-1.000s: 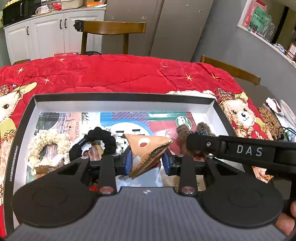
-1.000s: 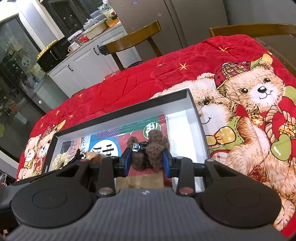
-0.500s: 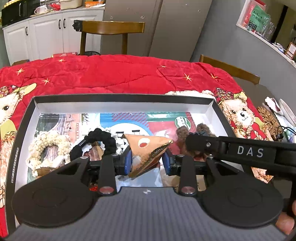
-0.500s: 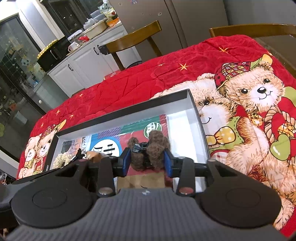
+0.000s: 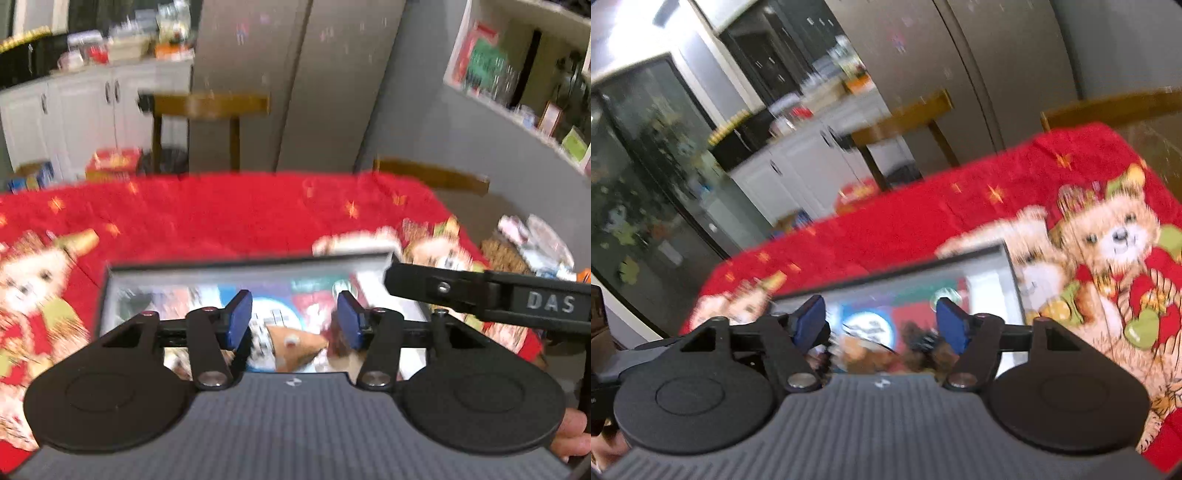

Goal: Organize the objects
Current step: 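Open both tools to release the packet and pom-pom clip into the box, then move both open tools back toward the remaining items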

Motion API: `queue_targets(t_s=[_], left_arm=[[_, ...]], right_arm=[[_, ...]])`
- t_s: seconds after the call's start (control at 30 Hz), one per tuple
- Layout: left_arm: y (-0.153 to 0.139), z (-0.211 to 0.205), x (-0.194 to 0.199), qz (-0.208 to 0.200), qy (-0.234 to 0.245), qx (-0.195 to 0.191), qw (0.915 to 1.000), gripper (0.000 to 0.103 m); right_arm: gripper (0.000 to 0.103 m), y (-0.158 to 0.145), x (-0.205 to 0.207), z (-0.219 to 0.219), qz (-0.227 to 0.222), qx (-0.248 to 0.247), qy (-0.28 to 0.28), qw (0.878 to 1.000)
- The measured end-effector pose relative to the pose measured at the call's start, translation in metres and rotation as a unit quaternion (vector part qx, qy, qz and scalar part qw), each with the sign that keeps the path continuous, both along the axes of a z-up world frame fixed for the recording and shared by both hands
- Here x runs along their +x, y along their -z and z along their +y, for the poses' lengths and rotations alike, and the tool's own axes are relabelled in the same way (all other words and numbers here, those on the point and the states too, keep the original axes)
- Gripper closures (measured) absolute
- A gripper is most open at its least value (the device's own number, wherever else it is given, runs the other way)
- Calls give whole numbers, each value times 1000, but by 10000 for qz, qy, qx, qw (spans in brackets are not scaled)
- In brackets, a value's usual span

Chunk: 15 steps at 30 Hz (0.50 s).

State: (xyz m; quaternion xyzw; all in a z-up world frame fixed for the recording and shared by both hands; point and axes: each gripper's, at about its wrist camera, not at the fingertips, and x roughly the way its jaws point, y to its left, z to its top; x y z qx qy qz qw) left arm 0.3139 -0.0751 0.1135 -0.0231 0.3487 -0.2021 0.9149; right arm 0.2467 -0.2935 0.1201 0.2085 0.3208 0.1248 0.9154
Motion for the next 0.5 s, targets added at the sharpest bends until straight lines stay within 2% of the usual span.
queue_targets(t_s=[0.17, 0.27, 0.4, 0.5], left_arm=[[-45, 22, -47, -886, -288, -14, 9957, 38], [-69, 35, -84, -1331, -291, -2, 9907, 35], [-97, 53, -144, -2201, -172, 57, 9753, 29], [-113, 65, -183, -2614, -136, 62, 9651, 27]], right_arm=[[18, -37, -38, 20, -844, -118, -239, 9961], [18, -56, -63, 27, -1330, 17, -181, 9910], [11, -77, -101, 41, -2102, -46, -238, 9774], [8, -88, -127, 52, -2541, -104, -160, 9670]])
